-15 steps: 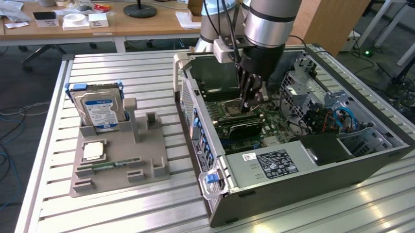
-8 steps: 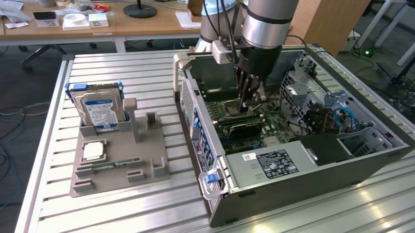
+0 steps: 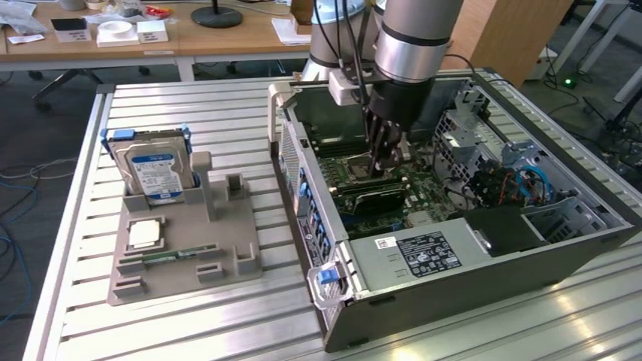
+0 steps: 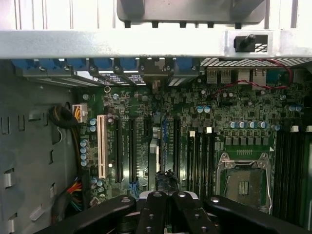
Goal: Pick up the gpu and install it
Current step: 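Press down on the gpu until it lock into place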
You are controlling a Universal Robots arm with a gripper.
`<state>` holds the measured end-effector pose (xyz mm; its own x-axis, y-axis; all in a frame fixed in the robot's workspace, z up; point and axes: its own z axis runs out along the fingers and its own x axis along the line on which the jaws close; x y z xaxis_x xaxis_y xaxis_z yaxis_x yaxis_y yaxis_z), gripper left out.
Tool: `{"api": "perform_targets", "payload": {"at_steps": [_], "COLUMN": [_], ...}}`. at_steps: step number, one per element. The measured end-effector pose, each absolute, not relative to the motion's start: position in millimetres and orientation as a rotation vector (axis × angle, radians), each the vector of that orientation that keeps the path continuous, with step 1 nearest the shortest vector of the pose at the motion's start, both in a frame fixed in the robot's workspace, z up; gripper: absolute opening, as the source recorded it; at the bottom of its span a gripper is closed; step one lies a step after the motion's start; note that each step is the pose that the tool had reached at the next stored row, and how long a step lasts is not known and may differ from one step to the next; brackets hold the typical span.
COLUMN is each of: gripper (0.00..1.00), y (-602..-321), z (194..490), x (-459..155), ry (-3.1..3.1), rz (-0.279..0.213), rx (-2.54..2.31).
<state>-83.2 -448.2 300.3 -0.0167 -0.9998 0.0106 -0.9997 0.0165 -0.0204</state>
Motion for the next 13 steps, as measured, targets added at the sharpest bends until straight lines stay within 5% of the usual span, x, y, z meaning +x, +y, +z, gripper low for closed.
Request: {"api": "perform_targets", "payload": {"at_steps": [13], "gripper": [0.11], "y": [-448.2], "z": [292.0], "x": [-81.8], "ry": [2.237], "rz": [-0.038], "rx": [-2.200]}}
